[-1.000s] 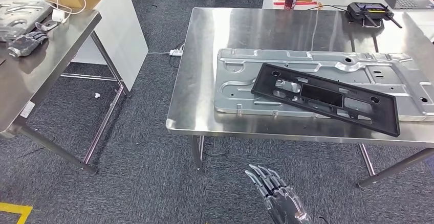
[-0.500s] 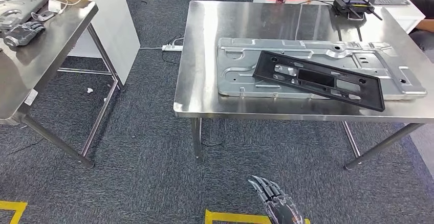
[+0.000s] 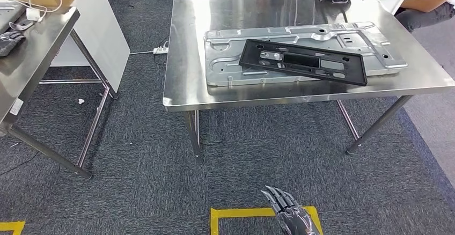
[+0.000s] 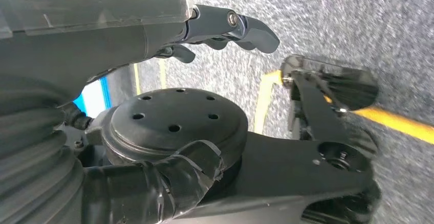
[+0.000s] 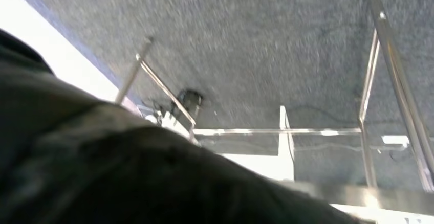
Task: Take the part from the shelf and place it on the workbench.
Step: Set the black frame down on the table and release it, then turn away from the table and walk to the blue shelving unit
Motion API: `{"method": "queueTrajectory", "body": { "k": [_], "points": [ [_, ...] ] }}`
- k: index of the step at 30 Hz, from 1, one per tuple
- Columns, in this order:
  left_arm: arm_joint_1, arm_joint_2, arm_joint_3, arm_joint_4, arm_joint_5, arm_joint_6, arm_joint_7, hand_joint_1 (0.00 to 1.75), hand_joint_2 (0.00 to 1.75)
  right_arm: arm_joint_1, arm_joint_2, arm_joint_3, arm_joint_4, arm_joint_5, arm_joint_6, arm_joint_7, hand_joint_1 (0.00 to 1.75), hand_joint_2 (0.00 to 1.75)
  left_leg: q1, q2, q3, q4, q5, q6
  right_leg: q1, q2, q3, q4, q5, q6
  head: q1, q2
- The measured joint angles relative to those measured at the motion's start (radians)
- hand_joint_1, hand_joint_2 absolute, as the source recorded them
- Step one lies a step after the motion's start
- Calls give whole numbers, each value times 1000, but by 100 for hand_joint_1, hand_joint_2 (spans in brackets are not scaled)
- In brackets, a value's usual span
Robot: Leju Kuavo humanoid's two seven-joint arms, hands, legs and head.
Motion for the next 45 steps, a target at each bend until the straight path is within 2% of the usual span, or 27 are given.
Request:
{"method": "queueTrajectory", "body": {
  "k": [2,4,6,8,9,11,13,14,15,17,19,20,21,23,25,28,29,30,32,34,35,36,39,40,43,44,45],
  "points": [
    [-1,1,0,0,-1,0,1,0,175,0,4,3,9,-24,-5,-2,0,0,3,-15,85,-100,51,1,-4,18,-30,17,13,9,0,0],
    [-1,2,0,0,-3,0,1,0,175,-2,11,4,24,-60,-15,-5,0,0,3,-52,173,-233,60,10,-6,34,-52,30,26,20,0,0],
    [0,3,0,0,-5,0,1,0,175,-2,23,4,51,-110,-31,-10,0,0,-1,-66,200,-284,51,19,-8,48,-61,31,42,33,0,0],
    [-1,2,0,0,-6,-2,1,0,175,1,45,4,104,-185,-55,-23,0,0,1,-47,192,-292,66,33,-8,54,-66,28,50,45,0,0],
    [-2,2,0,0,-8,-3,0,0,175,2,60,4,141,-236,-64,-34,0,0,3,-35,187,-297,76,43,-8,46,-72,39,34,49,1,0],
    [-2,2,0,0,-11,-5,-2,0,175,-7,110,0,259,-382,-34,-75,0,0,5,-10,171,-305,96,59,-11,15,-98,116,-46,53,2,0],
    [-2,2,0,0,-9,-3,-5,0,175,-42,209,-33,491,-617,114,-122,0,0,3,16,149,-304,112,63,-14,-2,-132,239,-127,61,3,0],
    [-4,2,0,0,-6,-2,-5,0,175,-59,267,-63,629,-737,209,-144,0,0,3,28,135,-301,120,61,-17,-6,-136,283,-137,65,2,0],
    [-6,2,0,0,-4,-1,-6,0,175,-70,317,-93,754,-831,296,-168,0,0,2,39,120,-294,126,60,-20,-10,-125,300,-125,69,2,0],
    [-9,1,1,0,-1,-1,-8,0,175,-72,369,-136,929,-900,407,-224,0,0,1,52,90,-274,133,55,-25,-27,-52,233,-72,73,2,0],
    [-8,0,2,0,0,-1,-11,0,175,-73,388,-162,1050,-893,458,-266,0,0,-2,63,67,-252,136,46,-18,-58,35,111,-67,68,2,0],
    [-7,-1,3,0,0,-1,-13,0,175,-75,397,-174,1101,-890,471,-276,0,0,-5,71,60,-244,138,40,-14,-69,59,68,-78,62,2,0],
    [-6,-2,4,0,0,-1,-14,0,175,-78,404,-185,1144,-888,479,-277,0,0,-6,80,55,-240,141,33,-9,-71,65,47,-90,55,1,0],
    [-7,-2,7,0,0,-1,-16,0,175,-79,417,-203,1216,-888,491,-271,0,0,-5,90,52,-235,145,20,-9,-56,54,39,-83,36,1,0],
    [-7,-2,8,0,1,-1,-17,0,175,-81,428,-214,1267,-889,497,-262,0,0,0,61,40,-201,102,9,-11,-42,38,34,-66,16,1,0],
    [-4,-2,9,0,1,-1,-17,0,175,-86,440,-228,1312,-891,499,-256,0,0,2,8,-5,-36,-30,4,-6,-16,4,35,-38,-2,1,0],
    [-3,-2,9,0,1,-1,-17,0,175,-87,444,-230,1322,-891,499,-256,0,0,2,3,-11,10,-50,6,-4,-5,-9,37,-29,-3,1,0],
    [-4,-2,10,0,0,-1,-17,0,175,-87,447,-231,1331,-891,499,-256,0,0,1,0,-4,27,-48,9,-1,6,-21,39,-20,-3,1,0],
    [-5,-2,10,0,0,-1,-17,0,175,-87,453,-234,1346,-891,499,-256,0,0,-3,-10,66,-52,2,25,5,28,-41,45,-5,-2,1,0],
    [-5,1,10,0,0,-1,-17,0,175,-88,465,-237,1355,-891,499,-256,0,0,-8,-50,158,-200,37,51,6,49,-56,48,11,1,1,0],
    [-5,2,10,0,1,-1,-17,0,175,-88,470,-239,1358,-891,499,-256,0,0,-10,-67,187,-251,43,58,4,58,-62,47,20,6,2,0],
    [-5,3,10,0,1,-1,-17,0,175,-89,475,-242,1361,-891,499,-256,0,0,-12,-77,198,-278,42,62,0,67,-67,44,30,12,1,0],
    [-7,0,10,0,1,-1,-17,0,175,-85,475,-247,1377,-891,499,-255,0,0,-8,-48,193,-309,72,62,-3,85,-77,28,51,32,1,0],
    [-9,-1,10,0,1,-1,-17,0,175,-85,475,-248,1381,-892,499,-255,0,0,-4,-35,189,-321,87,66,-1,71,-85,41,31,35,2,0],
    [-9,-1,11,0,0,-1,-17,0,175,-90,476,-249,1384,-892,500,-254,0,0,0,4,163,-329,115,68,-9,5,-130,193,-105,49,4,0],
    [-8,-1,11,0,0,-1,-17,0,175,-90,476,-249,1385,-892,500,-254,0,0,0,18,150,-323,120,65,-15,-4,-140,250,-128,57,4,0],
    [-8,-1,11,0,0,-1,-17,0,175,-90,477,-249,1385,-892,499,-254,0,0,0,32,137,-315,123,62,-20,-8,-139,287,-125,65,4,0]
  ]
}}
